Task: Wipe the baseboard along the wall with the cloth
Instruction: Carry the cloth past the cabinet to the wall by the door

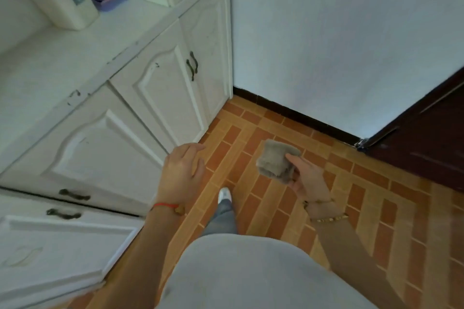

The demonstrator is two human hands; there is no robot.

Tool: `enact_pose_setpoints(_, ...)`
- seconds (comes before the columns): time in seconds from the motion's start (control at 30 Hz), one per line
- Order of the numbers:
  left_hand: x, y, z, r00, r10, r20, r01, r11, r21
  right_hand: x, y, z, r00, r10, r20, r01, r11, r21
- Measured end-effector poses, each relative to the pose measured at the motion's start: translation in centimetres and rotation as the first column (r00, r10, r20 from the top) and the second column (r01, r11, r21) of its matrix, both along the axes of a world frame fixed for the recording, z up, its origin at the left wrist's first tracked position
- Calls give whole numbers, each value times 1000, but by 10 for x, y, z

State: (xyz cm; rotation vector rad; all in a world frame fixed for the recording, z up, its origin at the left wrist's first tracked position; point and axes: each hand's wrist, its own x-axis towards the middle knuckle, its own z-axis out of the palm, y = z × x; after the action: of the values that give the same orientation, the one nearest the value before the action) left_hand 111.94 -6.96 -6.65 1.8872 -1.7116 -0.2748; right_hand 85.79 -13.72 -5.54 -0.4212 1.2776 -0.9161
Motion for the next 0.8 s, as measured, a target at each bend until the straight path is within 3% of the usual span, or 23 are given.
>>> enact_pose_setpoints(0.5, 76, -309, -5, 987, -162, -5, 162, 987, 0, 70, -272, -3, 988, -150, 27, 151, 988, -25)
enact_pose_setpoints(0.8, 94, -436, -1, 977, -210, -36, 212, 974, 81, 86, -371, -1, 971, -234, 48, 233, 972, 33)
